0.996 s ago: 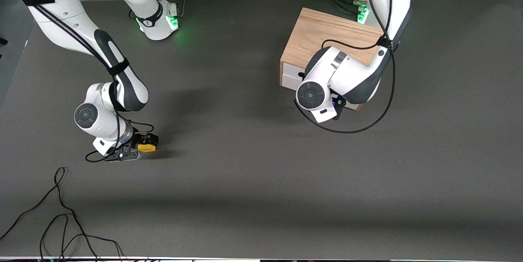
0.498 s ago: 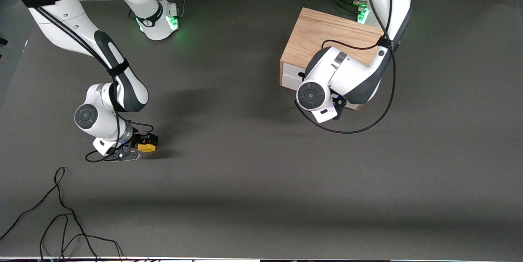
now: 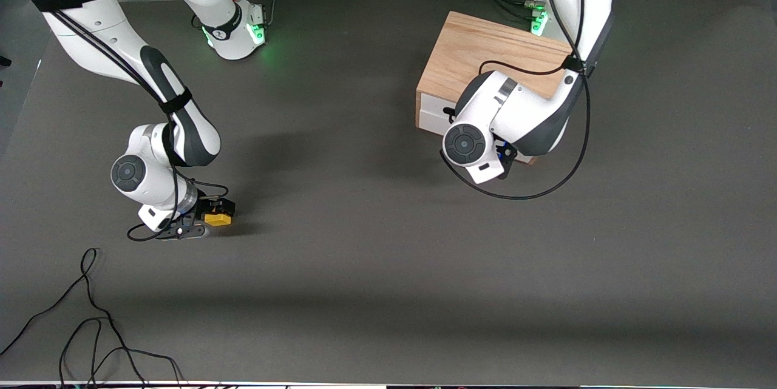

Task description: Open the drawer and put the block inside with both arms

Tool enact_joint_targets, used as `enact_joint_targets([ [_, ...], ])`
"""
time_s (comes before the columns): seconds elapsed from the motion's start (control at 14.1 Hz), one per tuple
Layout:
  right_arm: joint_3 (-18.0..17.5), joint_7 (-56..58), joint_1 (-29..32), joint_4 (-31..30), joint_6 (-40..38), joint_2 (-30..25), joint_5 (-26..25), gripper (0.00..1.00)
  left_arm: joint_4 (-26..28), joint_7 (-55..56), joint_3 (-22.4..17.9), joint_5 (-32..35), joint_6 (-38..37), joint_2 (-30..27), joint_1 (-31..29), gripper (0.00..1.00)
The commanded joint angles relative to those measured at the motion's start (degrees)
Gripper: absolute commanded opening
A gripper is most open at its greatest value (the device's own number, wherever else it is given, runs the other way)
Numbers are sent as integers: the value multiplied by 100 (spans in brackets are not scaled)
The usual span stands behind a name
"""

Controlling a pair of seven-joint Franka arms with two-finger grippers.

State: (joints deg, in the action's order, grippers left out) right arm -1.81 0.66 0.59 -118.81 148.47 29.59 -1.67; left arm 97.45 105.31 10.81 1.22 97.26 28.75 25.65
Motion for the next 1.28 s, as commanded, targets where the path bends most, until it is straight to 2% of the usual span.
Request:
enact_joint_targets([
  [0.0, 23, -101, -15, 77, 59, 64, -106, 86, 275, 51, -35, 124, -357, -27, 27, 100],
  [0.28, 23, -101, -15, 77, 59, 64, -106, 48, 231, 174, -35, 229, -225, 113, 27, 100],
  [0.43, 23, -101, -15, 86, 51, 64, -106, 39, 178, 175, -44, 370, -76, 201, 27, 100],
  [0.92, 23, -101, -15, 86, 42, 64, -106, 37, 38, 148, -35, 379, 162, 289, -8, 100],
  [1.21, 23, -101, -15, 86, 42, 64, -106, 36, -278, 201, -35, 370, 22, 316, 1, 100],
])
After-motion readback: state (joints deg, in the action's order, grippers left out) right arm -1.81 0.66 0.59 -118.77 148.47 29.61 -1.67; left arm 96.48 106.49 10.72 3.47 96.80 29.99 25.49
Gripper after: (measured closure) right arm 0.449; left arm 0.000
